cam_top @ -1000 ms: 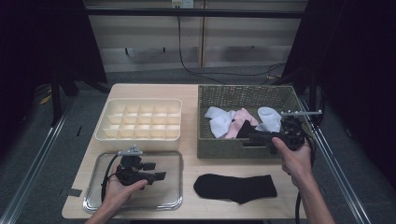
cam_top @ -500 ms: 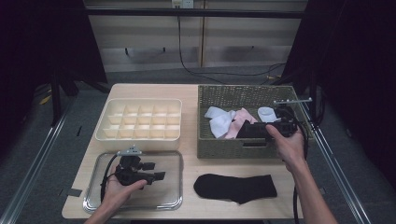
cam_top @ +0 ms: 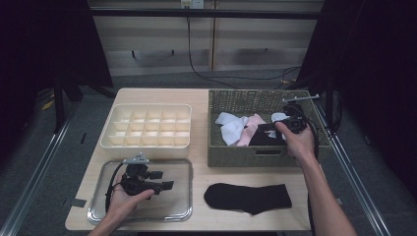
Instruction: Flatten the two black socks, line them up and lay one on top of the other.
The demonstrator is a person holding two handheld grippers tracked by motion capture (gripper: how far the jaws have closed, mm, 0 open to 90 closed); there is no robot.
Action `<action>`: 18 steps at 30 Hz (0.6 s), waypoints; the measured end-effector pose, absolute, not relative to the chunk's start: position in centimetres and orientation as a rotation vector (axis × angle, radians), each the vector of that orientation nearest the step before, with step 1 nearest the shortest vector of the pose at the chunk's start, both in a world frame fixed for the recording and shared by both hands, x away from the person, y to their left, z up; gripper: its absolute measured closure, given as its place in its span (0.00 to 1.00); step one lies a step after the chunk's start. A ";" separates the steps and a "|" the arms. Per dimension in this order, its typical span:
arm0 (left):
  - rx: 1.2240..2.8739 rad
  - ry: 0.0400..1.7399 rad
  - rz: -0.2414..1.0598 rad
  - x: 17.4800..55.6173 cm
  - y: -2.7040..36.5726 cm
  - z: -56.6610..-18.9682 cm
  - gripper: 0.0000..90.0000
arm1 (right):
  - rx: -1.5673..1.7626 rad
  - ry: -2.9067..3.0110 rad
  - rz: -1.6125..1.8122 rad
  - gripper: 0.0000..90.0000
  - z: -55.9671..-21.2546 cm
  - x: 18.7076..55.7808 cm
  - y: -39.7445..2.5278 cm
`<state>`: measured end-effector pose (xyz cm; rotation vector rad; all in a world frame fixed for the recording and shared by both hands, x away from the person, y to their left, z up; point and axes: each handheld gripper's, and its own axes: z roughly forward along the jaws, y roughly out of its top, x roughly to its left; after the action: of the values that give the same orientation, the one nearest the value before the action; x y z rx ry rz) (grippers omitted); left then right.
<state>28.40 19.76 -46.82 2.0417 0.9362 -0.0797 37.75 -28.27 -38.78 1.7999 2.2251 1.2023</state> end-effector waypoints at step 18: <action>2.036 0.926 -0.094 28.3 19.8 -46.7 0.36 | 1.886 2.217 1.057 0.67 -40.0 43.2 -28.1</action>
<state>28.30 19.84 -46.74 2.0359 0.9259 -0.0937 43.22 -28.15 -39.96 1.8864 2.2167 1.0572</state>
